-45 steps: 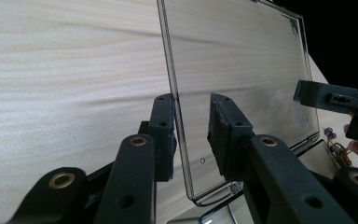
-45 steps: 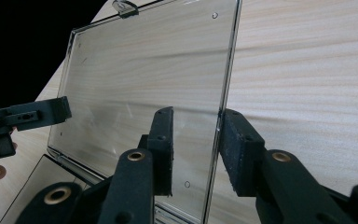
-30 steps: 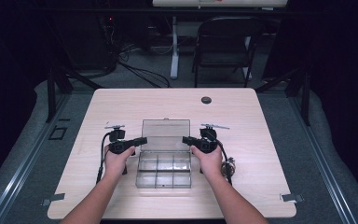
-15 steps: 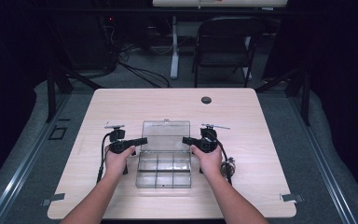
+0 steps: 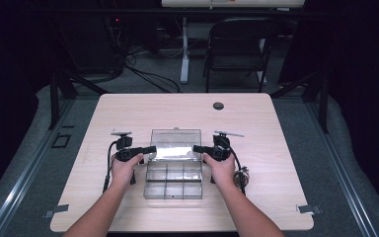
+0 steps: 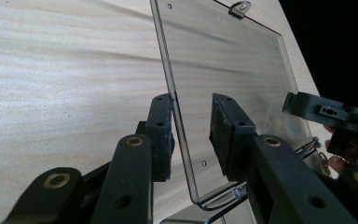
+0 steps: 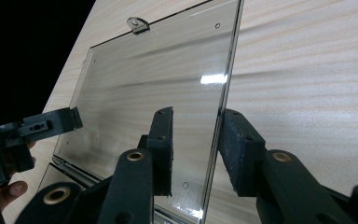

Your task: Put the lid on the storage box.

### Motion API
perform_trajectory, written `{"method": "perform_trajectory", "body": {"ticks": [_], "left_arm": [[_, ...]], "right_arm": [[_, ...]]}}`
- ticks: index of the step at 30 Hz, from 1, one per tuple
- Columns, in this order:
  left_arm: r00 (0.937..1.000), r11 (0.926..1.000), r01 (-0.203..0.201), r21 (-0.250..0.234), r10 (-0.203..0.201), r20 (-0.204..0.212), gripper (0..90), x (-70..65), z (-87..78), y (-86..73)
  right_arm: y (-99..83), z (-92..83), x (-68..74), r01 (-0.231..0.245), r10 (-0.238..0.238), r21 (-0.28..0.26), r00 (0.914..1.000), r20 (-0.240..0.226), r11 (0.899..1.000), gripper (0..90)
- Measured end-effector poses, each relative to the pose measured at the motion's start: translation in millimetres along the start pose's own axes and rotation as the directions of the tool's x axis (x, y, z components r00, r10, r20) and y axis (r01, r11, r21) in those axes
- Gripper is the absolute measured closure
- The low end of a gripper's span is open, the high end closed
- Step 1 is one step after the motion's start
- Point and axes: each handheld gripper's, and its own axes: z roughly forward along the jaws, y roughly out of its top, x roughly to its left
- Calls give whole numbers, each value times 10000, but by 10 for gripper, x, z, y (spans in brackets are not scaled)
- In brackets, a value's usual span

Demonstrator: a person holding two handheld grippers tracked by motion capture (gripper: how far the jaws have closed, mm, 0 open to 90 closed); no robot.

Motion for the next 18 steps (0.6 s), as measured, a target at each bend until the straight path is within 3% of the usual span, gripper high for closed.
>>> {"method": "perform_trajectory", "body": {"ticks": [7, 18], "left_arm": [[9999, 9999, -55, 136, 56, -108, 662, 0, 26, -2], [9996, 9996, -90, 255, 97, -255, 596, -12, 80, -17]], "right_arm": [[2, 19, -12, -373, 373, 63, 9993, -34, 9993, 649], [-11, 55, -19, -544, 548, 309, 9984, -115, 9980, 565]]}}
